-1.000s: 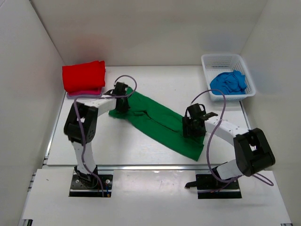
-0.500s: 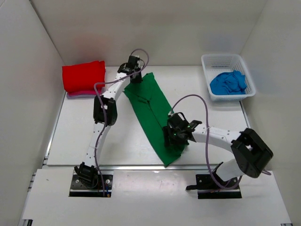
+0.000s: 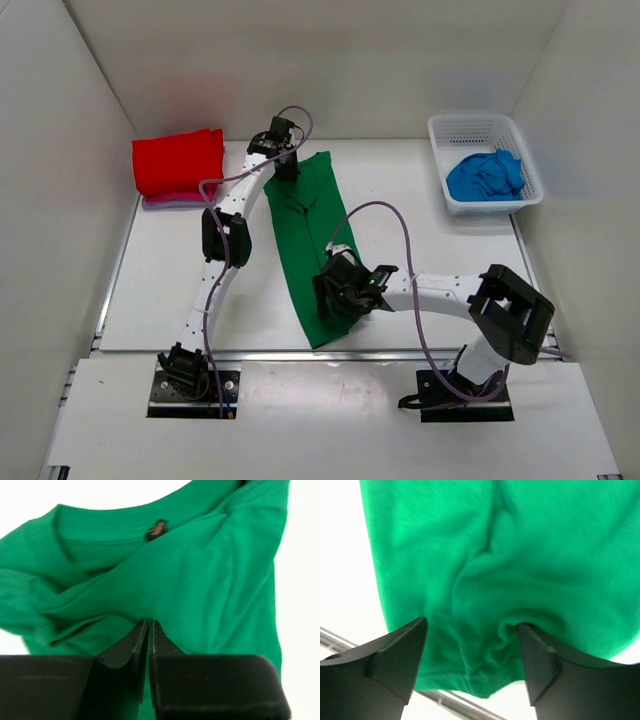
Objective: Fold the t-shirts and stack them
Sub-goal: Rotate the tshirt 80 degrees
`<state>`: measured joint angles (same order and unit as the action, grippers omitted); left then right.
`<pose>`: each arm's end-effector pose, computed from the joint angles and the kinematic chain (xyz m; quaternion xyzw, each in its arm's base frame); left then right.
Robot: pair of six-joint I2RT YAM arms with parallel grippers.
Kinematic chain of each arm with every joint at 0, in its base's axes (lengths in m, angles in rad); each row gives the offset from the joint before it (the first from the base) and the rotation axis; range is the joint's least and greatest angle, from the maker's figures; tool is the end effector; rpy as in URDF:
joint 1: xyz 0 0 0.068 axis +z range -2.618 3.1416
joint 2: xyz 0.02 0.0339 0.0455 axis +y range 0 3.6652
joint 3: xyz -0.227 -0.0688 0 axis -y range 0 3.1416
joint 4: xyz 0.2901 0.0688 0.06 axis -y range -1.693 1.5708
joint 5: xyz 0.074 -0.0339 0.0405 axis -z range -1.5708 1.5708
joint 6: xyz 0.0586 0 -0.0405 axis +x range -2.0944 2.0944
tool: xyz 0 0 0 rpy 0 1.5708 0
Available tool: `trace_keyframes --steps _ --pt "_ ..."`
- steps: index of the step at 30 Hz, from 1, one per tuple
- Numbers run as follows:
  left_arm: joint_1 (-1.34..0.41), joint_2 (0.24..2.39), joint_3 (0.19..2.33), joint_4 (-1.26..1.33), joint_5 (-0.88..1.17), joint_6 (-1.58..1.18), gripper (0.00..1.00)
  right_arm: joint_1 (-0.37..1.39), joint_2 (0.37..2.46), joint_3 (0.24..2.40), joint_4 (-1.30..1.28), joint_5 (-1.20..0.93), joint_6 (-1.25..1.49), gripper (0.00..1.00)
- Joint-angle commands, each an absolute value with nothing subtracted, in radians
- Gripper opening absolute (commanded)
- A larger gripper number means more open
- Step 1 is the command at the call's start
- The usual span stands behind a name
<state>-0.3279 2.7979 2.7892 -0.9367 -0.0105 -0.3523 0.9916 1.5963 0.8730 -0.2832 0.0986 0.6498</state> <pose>0.5701 -0.1933 0.1400 -0.0132 0.9514 -0.0979 0.2917 0.1984 0.2929 0.0816 -0.1496 0.9477 0.1712 0.2242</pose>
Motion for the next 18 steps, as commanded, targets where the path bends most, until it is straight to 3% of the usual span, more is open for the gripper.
trace_keyframes --steps 1,7,14,18 --pt "-0.304 2.727 2.839 -1.025 -0.044 -0.333 0.17 0.995 1.506 0.812 -0.302 0.146 0.706 0.74" --pt "-0.259 2.599 2.841 -1.08 -0.023 -0.324 0.16 1.032 1.392 0.813 -0.341 0.175 0.694 0.88" --pt "-0.207 2.372 2.838 -1.28 -0.031 -0.285 0.12 1.0 1.319 0.819 -0.388 0.241 0.635 0.89" --pt "-0.186 2.04 2.633 -1.279 -0.046 -0.287 0.1 0.901 1.22 0.747 -0.399 0.273 0.569 0.89"
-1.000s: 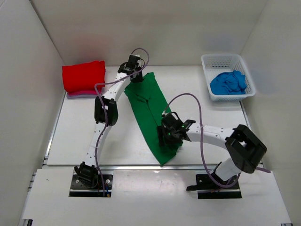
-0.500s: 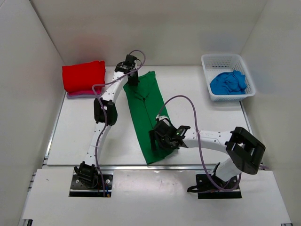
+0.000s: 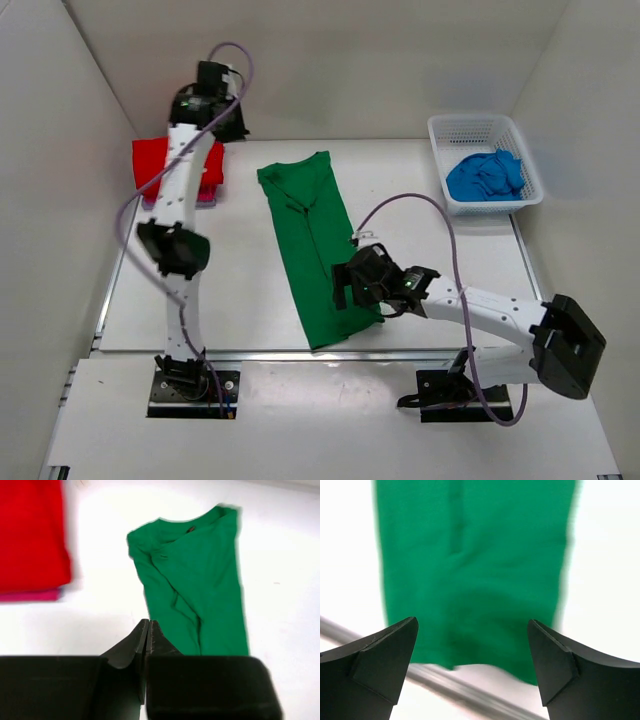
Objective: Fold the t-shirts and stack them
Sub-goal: Rotate the tshirt 80 degrees, then grab the bottom of the folded rectangular tshirt with both arms
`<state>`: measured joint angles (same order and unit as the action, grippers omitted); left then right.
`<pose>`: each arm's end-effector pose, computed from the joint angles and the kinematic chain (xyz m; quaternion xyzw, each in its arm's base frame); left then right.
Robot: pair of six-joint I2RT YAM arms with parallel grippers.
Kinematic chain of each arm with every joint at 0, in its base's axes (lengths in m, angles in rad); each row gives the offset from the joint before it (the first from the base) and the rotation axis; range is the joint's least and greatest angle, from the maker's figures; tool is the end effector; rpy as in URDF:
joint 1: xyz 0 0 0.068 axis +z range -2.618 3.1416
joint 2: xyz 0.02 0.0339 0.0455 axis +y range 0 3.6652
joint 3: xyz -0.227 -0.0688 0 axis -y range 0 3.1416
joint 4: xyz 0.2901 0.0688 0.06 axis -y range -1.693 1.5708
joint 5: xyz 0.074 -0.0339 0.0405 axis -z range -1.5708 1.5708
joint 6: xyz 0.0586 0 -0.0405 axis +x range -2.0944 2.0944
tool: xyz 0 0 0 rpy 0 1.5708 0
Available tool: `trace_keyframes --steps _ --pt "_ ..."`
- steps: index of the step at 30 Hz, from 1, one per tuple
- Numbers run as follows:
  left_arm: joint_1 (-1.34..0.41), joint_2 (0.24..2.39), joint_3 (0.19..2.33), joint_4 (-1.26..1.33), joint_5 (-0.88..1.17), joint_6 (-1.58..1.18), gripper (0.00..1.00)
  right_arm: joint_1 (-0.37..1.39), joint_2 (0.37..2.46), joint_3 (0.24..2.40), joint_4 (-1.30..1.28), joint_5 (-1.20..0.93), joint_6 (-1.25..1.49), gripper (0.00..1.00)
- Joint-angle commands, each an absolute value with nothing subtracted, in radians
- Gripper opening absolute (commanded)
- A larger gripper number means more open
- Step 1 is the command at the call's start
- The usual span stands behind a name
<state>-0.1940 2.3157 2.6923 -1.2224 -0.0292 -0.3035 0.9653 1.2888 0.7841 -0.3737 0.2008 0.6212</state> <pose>0.5003 -0.0965 0.3436 -0.0563 0.9332 -0.0741 0.3470 0.1938 0.2595 0.1426 -0.1267 0.9279 0.1745 0.3040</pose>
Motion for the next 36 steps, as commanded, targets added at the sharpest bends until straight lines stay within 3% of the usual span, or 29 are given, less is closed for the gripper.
trace_keyframes --steps 1,4,9,14,15,18,21,26,28,36 --pt "-0.157 1.923 2.52 -1.25 0.0 -0.276 0.11 0.87 1.188 0.738 -0.414 0.267 0.542 0.88" --pt "-0.078 1.603 2.106 -1.171 0.119 -0.272 0.17 0.783 1.111 0.707 -0.439 0.209 0.479 0.88" --pt "-0.299 1.153 1.322 -0.923 0.132 -0.349 0.16 0.603 1.039 0.583 -0.43 0.026 0.428 0.84" --pt "-0.42 0.909 0.822 -0.671 0.212 -0.584 0.16 0.572 0.997 0.512 -0.41 -0.041 0.422 0.73" --pt "-0.443 0.867 0.743 -0.619 0.225 -0.636 0.17 0.574 0.996 0.509 -0.413 -0.044 0.422 0.64" --pt "-0.503 0.833 0.629 -0.539 0.239 -0.702 0.17 0.586 0.983 0.476 -0.387 -0.098 0.448 0.57" --pt "-0.603 0.857 0.546 -0.471 0.216 -0.768 0.24 0.586 0.999 0.442 -0.361 -0.146 0.466 0.51" --pt "-0.683 0.873 0.421 -0.295 0.248 -0.889 0.47 0.588 1.0 0.416 -0.325 -0.175 0.497 0.51" --pt "-0.733 0.915 0.393 -0.246 0.25 -0.929 0.51 0.589 1.008 0.416 -0.319 -0.183 0.502 0.52" --pt "-0.894 1.114 0.399 -0.144 0.222 -0.974 0.54 0.614 1.035 0.414 -0.302 -0.196 0.552 0.52"
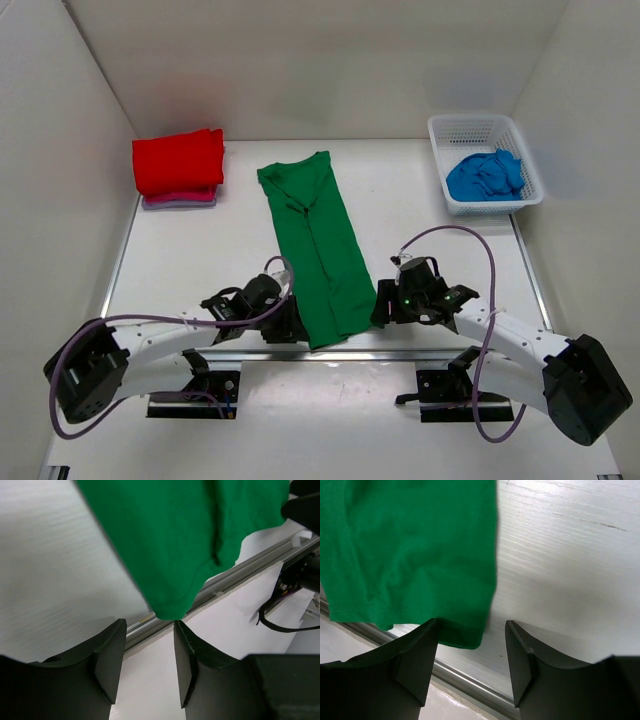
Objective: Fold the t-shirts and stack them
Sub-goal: Grab the bottom of the folded rectangular tshirt with both arms, then fold the folded rectangular tshirt in 1/3 of the way
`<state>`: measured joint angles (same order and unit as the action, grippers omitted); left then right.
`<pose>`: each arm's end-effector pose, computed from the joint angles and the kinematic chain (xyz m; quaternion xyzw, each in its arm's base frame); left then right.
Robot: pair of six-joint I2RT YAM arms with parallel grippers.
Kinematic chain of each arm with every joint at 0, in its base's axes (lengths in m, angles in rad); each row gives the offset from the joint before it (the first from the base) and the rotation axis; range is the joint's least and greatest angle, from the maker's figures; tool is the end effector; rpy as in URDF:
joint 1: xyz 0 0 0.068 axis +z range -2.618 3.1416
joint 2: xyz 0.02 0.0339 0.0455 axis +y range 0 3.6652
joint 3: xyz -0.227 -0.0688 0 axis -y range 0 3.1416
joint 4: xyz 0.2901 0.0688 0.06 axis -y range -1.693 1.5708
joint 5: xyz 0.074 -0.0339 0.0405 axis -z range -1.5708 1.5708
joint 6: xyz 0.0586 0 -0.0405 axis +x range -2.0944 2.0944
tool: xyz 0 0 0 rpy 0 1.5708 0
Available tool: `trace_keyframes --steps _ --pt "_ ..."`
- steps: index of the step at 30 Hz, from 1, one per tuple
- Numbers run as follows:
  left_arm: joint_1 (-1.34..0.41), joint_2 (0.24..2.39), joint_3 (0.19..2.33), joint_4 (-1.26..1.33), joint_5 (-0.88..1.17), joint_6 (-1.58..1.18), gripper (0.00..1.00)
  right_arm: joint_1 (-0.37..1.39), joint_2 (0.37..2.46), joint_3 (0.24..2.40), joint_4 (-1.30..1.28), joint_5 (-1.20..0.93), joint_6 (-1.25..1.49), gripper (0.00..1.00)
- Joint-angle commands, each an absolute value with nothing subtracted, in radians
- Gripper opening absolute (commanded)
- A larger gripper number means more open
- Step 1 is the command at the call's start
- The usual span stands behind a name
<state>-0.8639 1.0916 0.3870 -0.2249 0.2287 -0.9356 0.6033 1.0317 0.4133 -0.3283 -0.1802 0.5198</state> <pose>0.1546 -0.2015 0.0677 0.0021 0.9435 -0.3126 0.1099 0.2012 0.1514 0.0822 -0.0672 0.9459 0.2353 0.2132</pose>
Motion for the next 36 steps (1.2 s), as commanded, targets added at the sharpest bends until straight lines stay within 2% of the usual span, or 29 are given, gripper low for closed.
trace_keyframes --steps 1,8,13,15,16,17,18,19,20,21,22,36 --pt "-0.897 1.123 0.394 -0.134 0.222 -0.974 0.54 0.62 1.038 0.411 -0.301 -0.199 0.557 0.53" --pt "-0.936 1.172 0.382 -0.051 0.186 -1.025 0.56 0.641 1.06 0.411 -0.299 -0.187 0.571 0.51" --pt "-0.974 1.264 0.437 -0.087 0.166 -1.017 0.57 0.657 1.063 0.402 -0.293 -0.193 0.586 0.51" --pt "-0.989 1.288 0.439 -0.092 0.161 -1.017 0.56 0.652 1.063 0.4 -0.301 -0.195 0.578 0.48" --pt "-0.991 1.295 0.431 -0.084 0.169 -1.017 0.45 0.649 1.063 0.405 -0.299 -0.201 0.577 0.44" --pt "-0.988 1.301 0.428 -0.074 0.167 -1.019 0.23 0.652 1.069 0.406 -0.299 -0.202 0.574 0.42" --pt "-0.982 1.307 0.425 -0.072 0.164 -1.023 0.18 0.649 1.071 0.403 -0.302 -0.202 0.571 0.38" --pt "-0.973 1.304 0.422 -0.074 0.163 -1.019 0.08 0.649 1.066 0.405 -0.298 -0.213 0.571 0.27" --pt "-0.979 1.295 0.42 -0.092 0.157 -1.02 0.0 0.65 1.075 0.403 -0.299 -0.221 0.566 0.22" --pt "-0.973 1.279 0.416 -0.106 0.153 -1.016 0.0 0.65 1.075 0.405 -0.304 -0.219 0.568 0.14" --pt "-0.966 1.273 0.41 -0.112 0.158 -1.014 0.0 0.653 1.077 0.406 -0.298 -0.221 0.568 0.02" --pt "-0.874 0.921 0.311 -0.492 0.176 -0.954 0.0 0.955 1.183 0.475 -0.278 -0.224 0.707 0.0"
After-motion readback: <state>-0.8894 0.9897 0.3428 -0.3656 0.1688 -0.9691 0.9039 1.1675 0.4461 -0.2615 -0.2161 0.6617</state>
